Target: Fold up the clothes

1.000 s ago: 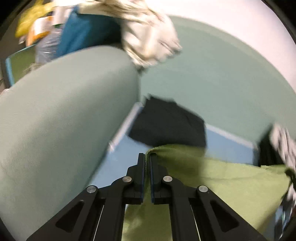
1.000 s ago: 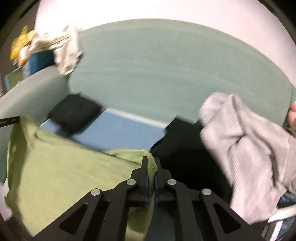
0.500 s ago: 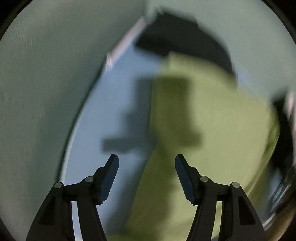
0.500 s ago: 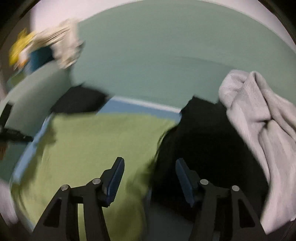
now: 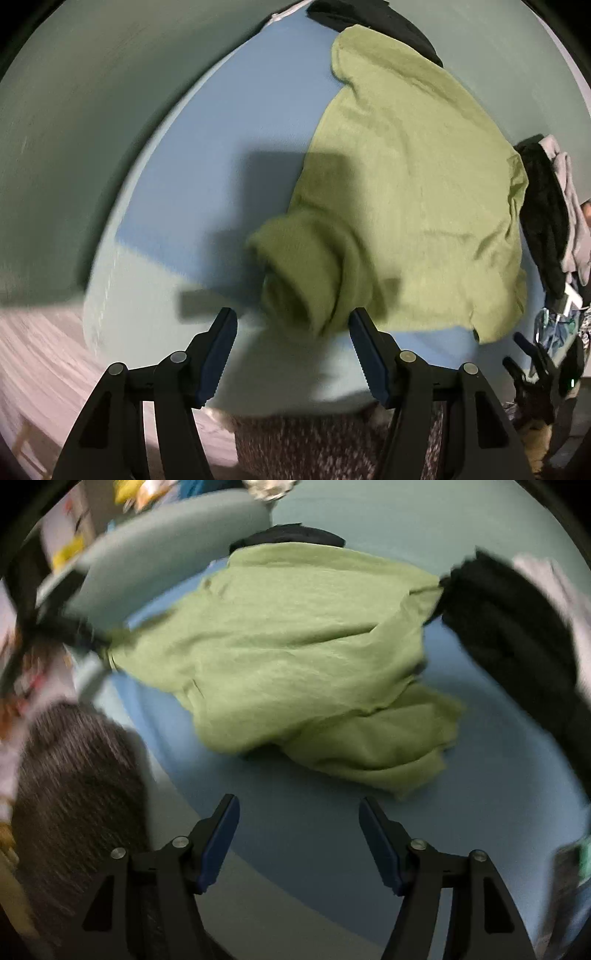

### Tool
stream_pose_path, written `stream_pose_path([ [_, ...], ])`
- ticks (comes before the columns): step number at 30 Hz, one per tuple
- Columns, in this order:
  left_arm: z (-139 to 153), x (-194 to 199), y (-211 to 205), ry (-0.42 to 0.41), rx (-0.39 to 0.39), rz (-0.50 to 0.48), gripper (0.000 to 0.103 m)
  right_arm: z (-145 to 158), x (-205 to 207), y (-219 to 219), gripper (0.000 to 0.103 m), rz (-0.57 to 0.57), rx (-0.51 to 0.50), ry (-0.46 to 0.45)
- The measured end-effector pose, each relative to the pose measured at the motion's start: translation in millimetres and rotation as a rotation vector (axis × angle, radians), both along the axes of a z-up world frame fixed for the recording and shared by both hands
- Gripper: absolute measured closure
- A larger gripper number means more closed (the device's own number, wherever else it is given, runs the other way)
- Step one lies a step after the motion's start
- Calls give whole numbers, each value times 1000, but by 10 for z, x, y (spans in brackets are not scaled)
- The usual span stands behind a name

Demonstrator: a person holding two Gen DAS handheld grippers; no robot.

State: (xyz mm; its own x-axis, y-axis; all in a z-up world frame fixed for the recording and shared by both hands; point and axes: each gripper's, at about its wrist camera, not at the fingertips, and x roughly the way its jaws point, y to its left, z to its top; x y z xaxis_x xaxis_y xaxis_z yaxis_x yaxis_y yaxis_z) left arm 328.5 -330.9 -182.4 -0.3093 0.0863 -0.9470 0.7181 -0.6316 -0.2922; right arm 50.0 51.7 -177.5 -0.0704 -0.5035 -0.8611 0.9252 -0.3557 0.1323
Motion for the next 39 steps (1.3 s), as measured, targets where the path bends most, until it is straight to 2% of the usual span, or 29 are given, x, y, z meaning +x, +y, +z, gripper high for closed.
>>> stream_pose_path([
  [2,-68,47,-23,26,52,24,39,-83,-126,-151,32,-75,-40,-115],
  [4,-98,30,-14,56,49,44,39,-147,-207,-293,32,-126,-74,-206],
  [5,-112,21,-9,72,46,53,39,-153,-228,-359,32,-145,-91,-240],
  [7,-83,-66,-55,153,35,61,41,-165,-229,-491,30,-181,-106,-238],
  [8,-89,-107,-69,174,39,71,48,-171,-230,-556,37,-200,-114,-237],
  [9,-95,-148,-83,192,44,81,63,-174,-231,-622,48,-214,-122,-235],
  [10,-102,-189,-97,211,49,91,73,-153,-236,-669,78,-215,-135,-232],
  [11,-70,-179,-27,207,36,89,85,-89,-245,-659,89,-219,-162,-241],
  [12,-36,-166,50,203,20,87,88,-25,-253,-649,90,-224,-189,-251],
  [14,94,-138,144,272,34,55,88,207,-216,-527,91,-216,-244,-236],
  [18,768,342,199,391,51,26,88,802,-75,-156,91,-182,-356,-163],
  [20,967,615,217,414,55,36,88,1076,-1,32,91,-165,-403,-132],
  [21,1049,785,200,428,73,38,88,1120,47,135,91,-157,-392,-133],
  [22,1075,948,197,426,90,49,88,1154,104,244,91,-149,-378,-134],
  [25,836,889,157,332,76,66,88,1027,309,477,91,-113,-288,-143],
  [27,540,820,181,209,93,80,84,802,375,568,86,-107,-192,-169],
  [28,424,811,162,150,97,92,82,664,392,598,75,-114,-133,-178],
  [29,399,829,114,124,88,108,72,530,383,615,68,-139,-69,-166],
  [30,381,848,63,101,78,125,56,444,344,658,67,-171,-19,-148],
  [32,345,888,-38,55,58,158,40,424,178,787,60,-243,11,-127],
  [34,485,978,-88,61,33,149,38,517,-19,901,57,-306,11,-102],
  [37,767,923,-168,30,-75,110,38,627,-279,901,56,-346,36,-24],
  [39,865,836,-119,14,-142,76,38,610,-427,811,51,-343,40,2],
])
